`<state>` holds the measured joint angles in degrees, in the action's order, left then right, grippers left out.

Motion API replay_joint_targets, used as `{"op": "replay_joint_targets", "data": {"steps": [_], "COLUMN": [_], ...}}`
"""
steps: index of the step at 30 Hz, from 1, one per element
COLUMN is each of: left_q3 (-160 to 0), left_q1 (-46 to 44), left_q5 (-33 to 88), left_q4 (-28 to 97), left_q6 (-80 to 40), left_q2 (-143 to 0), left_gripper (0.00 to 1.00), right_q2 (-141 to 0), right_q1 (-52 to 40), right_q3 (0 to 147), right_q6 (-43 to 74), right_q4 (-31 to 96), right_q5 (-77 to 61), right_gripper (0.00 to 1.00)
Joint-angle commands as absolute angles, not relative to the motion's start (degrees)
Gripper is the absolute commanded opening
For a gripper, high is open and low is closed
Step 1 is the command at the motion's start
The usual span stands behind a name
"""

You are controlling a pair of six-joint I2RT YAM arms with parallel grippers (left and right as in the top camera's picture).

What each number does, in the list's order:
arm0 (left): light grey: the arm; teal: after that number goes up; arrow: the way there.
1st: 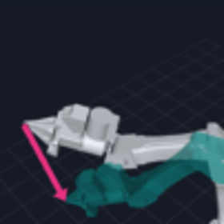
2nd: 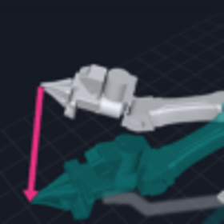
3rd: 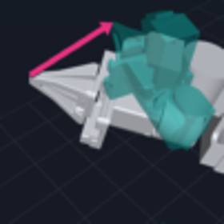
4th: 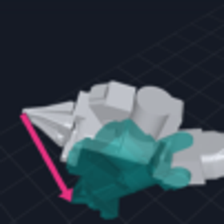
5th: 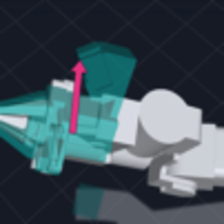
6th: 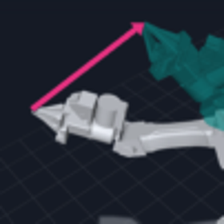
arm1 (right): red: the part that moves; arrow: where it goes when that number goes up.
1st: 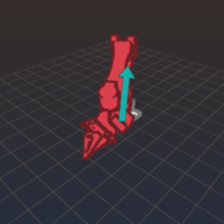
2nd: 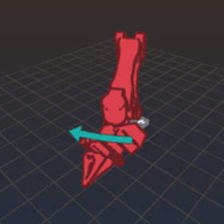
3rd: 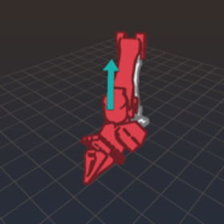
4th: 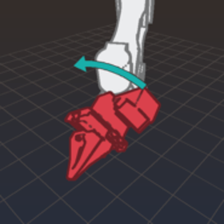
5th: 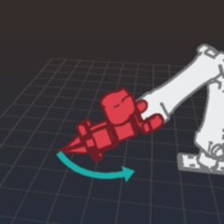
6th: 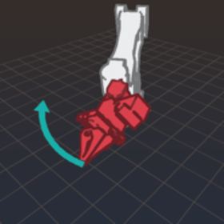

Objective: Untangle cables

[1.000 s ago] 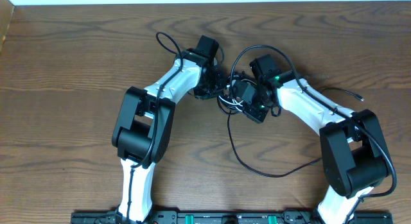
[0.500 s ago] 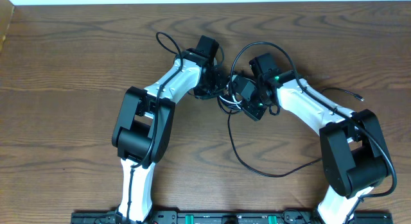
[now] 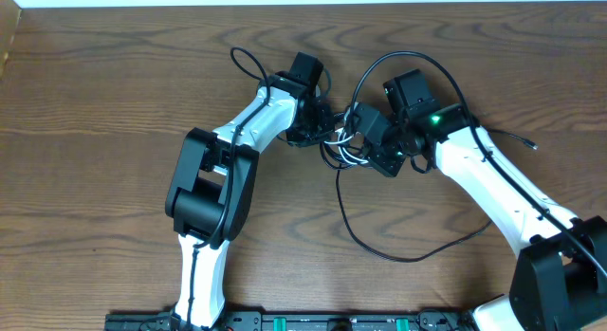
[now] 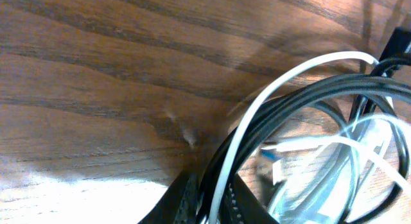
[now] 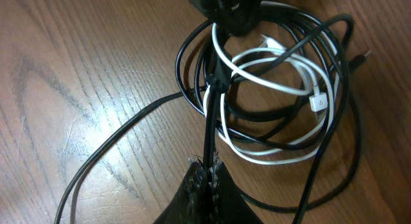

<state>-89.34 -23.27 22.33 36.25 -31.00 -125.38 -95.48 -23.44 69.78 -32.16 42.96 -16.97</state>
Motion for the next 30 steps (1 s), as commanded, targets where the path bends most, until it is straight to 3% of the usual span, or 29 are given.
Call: {"op": "replay_joint_targets", "data": {"steps": [1,10,13,20,30], "left_q3": [-88.6,-88.6,-88.6,-88.6,-88.6], "left_q1": [-23.1,-23.1,-23.1,-23.1,-23.0], "left_q5": [18.4,18.3,18.3,18.3,19.0], "left_q4": [37.2,37.2,37.2,37.3,37.3], "left_q6": [-30.0,-30.0,-30.0,-30.0,-27.6], "left_q2": [-128.8,-128.8,-128.8,-128.8,-127.3], "left_gripper": [0.17,0.17,0.24,0.27,0.30], "right_q2": [-94.5,-94.4,-94.4,-94.8,-95.0], "right_q1": [-22.0,-12.1,-9.0,-2.8,-1.4], "right_q3": [70.7,70.7,70.7,69.6,63.5], "right_q6": [-32.2,-28.7,-25.9,-18.7,-0.9], "right_q4": [43.4,43.3,43.3,42.4,32.1], "right_q5": [-19.3,-30.8,-30.5,-24.6,-8.8], "right_gripper": [0.01,0.01,0.01,0.01,0.02]}}
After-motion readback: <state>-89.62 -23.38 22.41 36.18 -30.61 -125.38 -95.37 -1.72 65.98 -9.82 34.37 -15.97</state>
